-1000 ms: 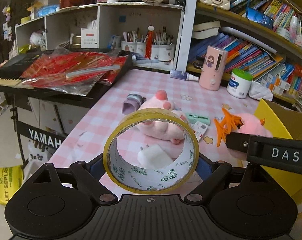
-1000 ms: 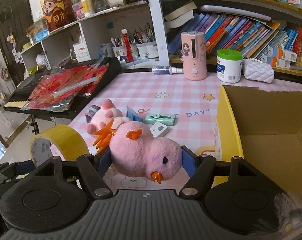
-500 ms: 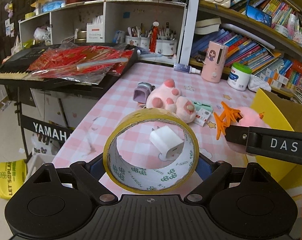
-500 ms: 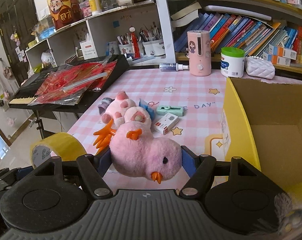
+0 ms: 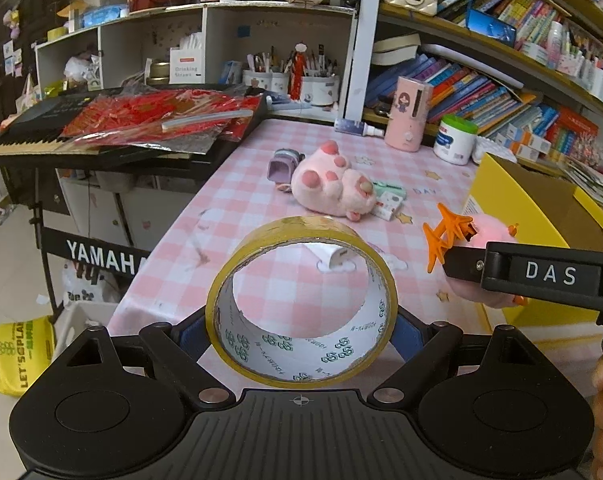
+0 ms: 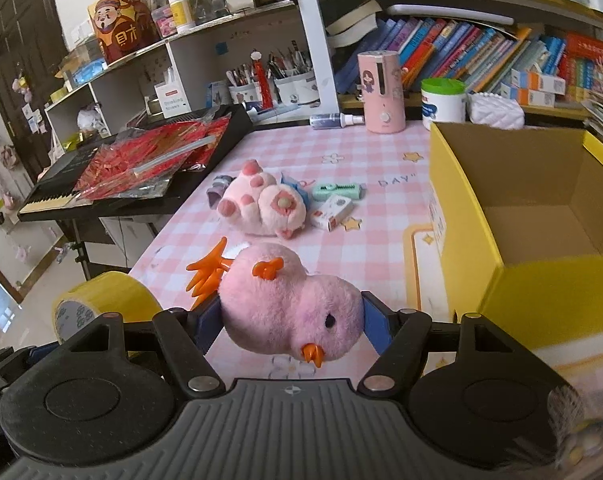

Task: Organize objects
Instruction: 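Carry the tape roll in the left tool and chick in the right tool over the yellow box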

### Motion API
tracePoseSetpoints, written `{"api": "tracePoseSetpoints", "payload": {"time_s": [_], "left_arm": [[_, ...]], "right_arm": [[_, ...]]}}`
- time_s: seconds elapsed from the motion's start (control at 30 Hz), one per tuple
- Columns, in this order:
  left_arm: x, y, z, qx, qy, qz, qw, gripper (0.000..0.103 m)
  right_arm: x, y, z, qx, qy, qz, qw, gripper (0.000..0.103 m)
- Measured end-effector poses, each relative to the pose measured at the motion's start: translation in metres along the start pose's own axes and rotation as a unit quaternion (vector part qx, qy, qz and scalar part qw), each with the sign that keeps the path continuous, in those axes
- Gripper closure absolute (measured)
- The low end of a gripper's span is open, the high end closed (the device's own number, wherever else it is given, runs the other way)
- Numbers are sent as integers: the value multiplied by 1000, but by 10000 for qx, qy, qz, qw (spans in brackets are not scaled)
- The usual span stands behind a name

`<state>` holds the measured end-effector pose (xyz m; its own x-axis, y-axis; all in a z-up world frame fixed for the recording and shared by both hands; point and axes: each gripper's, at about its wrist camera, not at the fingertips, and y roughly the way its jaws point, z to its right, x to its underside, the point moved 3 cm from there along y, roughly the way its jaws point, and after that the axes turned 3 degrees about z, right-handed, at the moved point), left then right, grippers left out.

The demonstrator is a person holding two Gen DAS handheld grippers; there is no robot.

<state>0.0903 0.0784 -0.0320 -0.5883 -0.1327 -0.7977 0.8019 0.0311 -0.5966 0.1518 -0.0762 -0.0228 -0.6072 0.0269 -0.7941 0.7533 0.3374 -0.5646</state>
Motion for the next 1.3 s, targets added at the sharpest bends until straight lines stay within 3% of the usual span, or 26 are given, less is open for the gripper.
{"api": "tracePoseSetpoints", "payload": {"time_s": [0.4,0.83,1.3], "left_arm": [[20,-36,1,209,211,33,9996,13],[42,-56,30,691,679,-49,9953,13],[59,-62,74,1375,1227,-198,9827,13]], "right_arm": [[32,-43,4,261,359,28,9990,34],[68,-82,30,711,861,7,9937,34],[102,-122,72,1403,1441,24,9796,34]]}}
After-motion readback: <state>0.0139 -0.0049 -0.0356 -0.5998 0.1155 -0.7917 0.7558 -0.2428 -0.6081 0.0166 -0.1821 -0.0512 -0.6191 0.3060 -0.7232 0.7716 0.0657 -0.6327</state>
